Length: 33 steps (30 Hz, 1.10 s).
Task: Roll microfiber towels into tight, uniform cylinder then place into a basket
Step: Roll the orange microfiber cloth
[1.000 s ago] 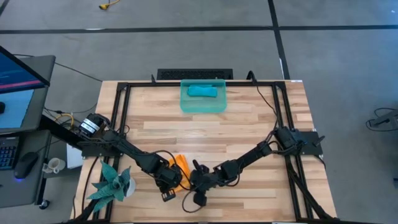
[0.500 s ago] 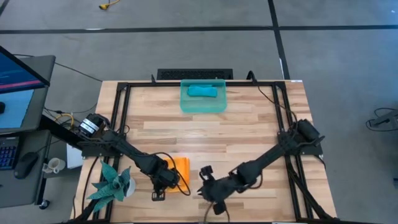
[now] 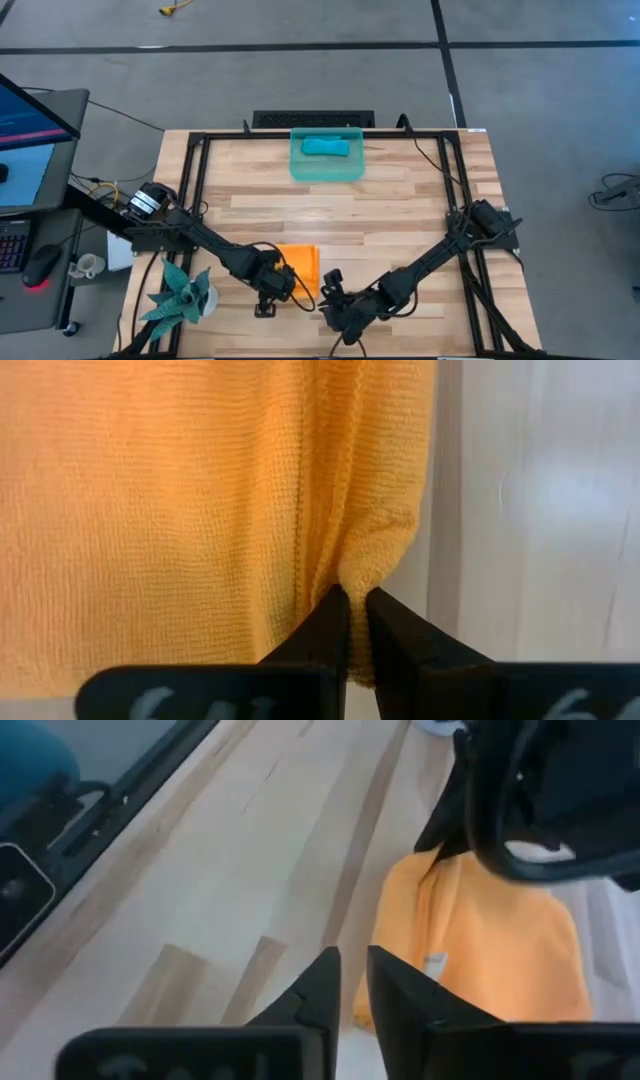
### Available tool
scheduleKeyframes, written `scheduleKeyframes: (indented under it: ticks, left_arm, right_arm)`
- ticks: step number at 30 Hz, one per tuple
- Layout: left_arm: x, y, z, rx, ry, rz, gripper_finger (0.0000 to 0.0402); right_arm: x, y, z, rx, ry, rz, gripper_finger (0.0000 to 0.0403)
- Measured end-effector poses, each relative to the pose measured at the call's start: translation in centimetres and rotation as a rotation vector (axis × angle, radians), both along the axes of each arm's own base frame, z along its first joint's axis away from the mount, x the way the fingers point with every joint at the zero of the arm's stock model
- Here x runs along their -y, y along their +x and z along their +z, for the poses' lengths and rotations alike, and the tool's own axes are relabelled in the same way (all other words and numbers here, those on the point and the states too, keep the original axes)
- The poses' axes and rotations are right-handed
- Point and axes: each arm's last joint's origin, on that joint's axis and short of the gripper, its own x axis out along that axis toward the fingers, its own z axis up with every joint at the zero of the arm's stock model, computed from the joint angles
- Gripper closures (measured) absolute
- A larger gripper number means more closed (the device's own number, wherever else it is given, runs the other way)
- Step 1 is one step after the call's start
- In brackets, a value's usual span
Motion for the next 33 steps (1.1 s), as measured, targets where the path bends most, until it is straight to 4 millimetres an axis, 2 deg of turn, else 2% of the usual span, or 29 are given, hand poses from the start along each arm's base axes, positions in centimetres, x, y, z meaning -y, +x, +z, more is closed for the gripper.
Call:
scheduleKeyframes:
  ticks: [2,6,12,17,22,27,33]
  left_arm:
    - [-0.1,0.2,0.1,0.004,-0.011,0.031,0.0387]
    - [-0.1,0.2,0.1,0.006,-0.013,0.036,0.0387]
    - [-0.1,0.3,0.1,0.015,-0.014,0.031,0.0387]
    - [-0.1,0.3,0.1,0.017,-0.015,0.027,0.0387]
    - [-0.1,0.3,0.2,0.017,-0.015,0.030,0.0387]
    - [-0.1,0.3,0.2,0.020,-0.017,0.027,0.0387]
    - [-0.1,0.3,0.2,0.016,-0.017,0.023,0.0387]
  right_arm:
    - [0.1,0.1,-0.2,-0.003,-0.013,0.006,0.0315]
    - [0.3,0.6,-2.3,-0.049,-0.047,0.009,0.0273]
    - [0.1,1.4,-3.9,-0.007,-0.125,0.086,0.0205]
    - [0.6,2.0,-4.0,0.009,-0.140,0.077,0.0167]
    - [2.1,2.7,-4.2,-0.029,-0.084,0.020,0.0159]
    - [2.7,2.8,-5.3,-0.082,-0.081,0.018,0.0162]
    - [3.5,3.3,-5.9,-0.099,-0.034,-0.081,0.0167]
